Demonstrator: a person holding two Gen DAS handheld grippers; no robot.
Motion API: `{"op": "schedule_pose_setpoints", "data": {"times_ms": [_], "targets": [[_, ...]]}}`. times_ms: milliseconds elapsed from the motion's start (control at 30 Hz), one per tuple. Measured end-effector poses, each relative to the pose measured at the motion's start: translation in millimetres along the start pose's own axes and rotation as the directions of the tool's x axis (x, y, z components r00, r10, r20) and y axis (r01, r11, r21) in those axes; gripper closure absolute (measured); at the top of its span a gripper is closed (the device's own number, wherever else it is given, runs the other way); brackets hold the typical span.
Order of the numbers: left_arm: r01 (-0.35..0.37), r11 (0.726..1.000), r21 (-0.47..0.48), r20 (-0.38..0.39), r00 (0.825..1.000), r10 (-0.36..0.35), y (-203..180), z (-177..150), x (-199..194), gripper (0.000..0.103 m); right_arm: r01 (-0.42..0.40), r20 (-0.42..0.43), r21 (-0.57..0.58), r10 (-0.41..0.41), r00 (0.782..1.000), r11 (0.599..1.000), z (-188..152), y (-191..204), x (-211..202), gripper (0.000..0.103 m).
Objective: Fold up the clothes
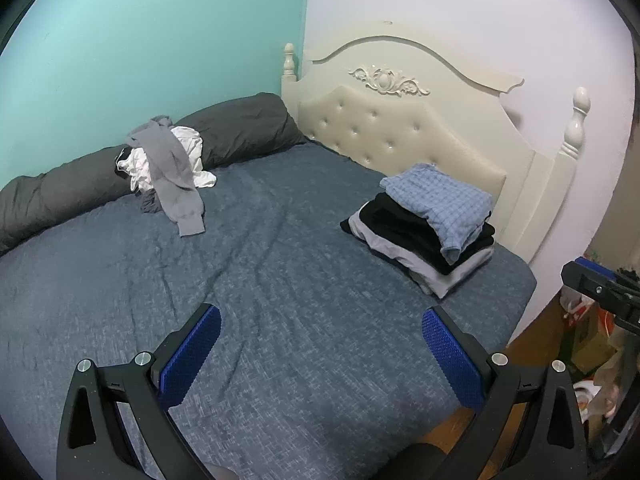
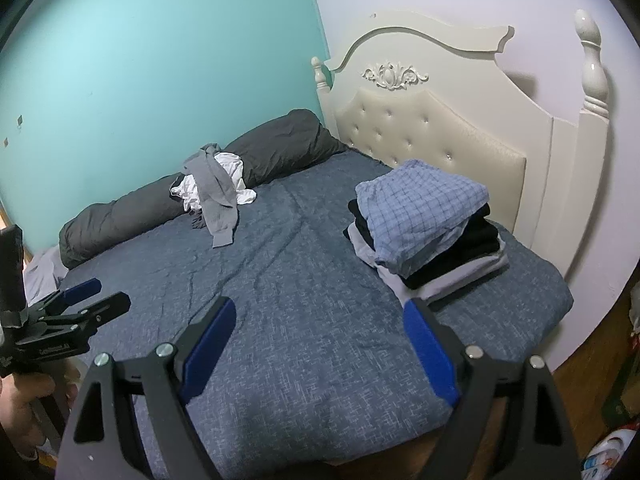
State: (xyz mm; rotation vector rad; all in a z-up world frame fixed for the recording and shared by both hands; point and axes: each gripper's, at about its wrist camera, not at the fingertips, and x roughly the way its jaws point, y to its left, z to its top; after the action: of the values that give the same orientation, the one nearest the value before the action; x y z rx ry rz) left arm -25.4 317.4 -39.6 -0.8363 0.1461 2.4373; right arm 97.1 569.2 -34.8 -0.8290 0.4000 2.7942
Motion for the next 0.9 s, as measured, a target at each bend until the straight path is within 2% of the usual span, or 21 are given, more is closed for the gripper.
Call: {"op": "schedule_pose_setpoints", "data": {"times_ms": [400,900], "targets": [[0.012,1.000,0.015,0.008,1.000,-0.013,-8.5,-6.6,-8.2,0.000,0.003,-0.005,0.010,-0.003,1.000,1.000,-11.7,1.0,0.9,0.016],[0.035,0.999,0.009,0.004,0.999,-0.035,-12.3,-7.8,-12.0,0.000,0.003,0.003,0.014,-0.003,1.000,1.000,-10.8,-0.6,-0.5,0.016]]}}
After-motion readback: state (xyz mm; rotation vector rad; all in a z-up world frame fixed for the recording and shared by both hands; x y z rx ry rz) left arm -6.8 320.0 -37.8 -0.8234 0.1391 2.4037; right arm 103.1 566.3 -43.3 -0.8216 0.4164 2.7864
